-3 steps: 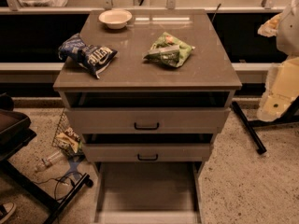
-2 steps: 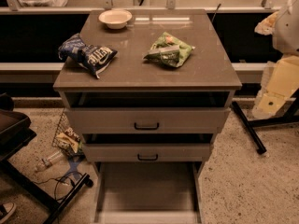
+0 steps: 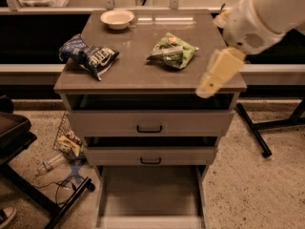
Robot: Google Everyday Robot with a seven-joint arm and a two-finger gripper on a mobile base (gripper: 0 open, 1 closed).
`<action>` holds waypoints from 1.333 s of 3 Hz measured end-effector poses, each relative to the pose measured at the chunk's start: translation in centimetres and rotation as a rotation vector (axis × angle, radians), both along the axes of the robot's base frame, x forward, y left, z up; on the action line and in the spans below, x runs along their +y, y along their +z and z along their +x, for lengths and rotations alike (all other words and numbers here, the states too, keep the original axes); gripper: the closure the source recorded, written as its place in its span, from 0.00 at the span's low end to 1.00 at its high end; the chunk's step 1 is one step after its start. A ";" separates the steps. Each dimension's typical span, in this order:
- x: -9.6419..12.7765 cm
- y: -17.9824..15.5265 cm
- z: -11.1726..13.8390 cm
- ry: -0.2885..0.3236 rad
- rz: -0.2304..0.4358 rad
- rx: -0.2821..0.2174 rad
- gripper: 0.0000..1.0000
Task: Place blue chip bag into bottom drawer
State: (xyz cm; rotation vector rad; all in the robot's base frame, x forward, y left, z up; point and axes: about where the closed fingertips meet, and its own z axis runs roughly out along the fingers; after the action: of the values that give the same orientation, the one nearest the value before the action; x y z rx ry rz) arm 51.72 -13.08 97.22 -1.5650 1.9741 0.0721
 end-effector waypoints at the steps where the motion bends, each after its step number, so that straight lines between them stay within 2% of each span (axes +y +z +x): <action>1: 5.8 1.0 6.4 0.062 0.179 -0.084 0.00; 2: 10.6 4.0 11.2 0.088 0.263 -0.159 0.00; 3: 14.2 5.0 11.5 0.135 0.279 -0.166 0.00; 4: 13.6 4.8 11.4 0.128 0.276 -0.164 0.00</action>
Offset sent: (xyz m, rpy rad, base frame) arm 0.1891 0.1963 0.0783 0.3334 -0.2311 0.1034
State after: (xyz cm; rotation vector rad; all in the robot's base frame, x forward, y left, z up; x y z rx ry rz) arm 63.12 0.49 102.04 -1.4649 1.6592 0.2492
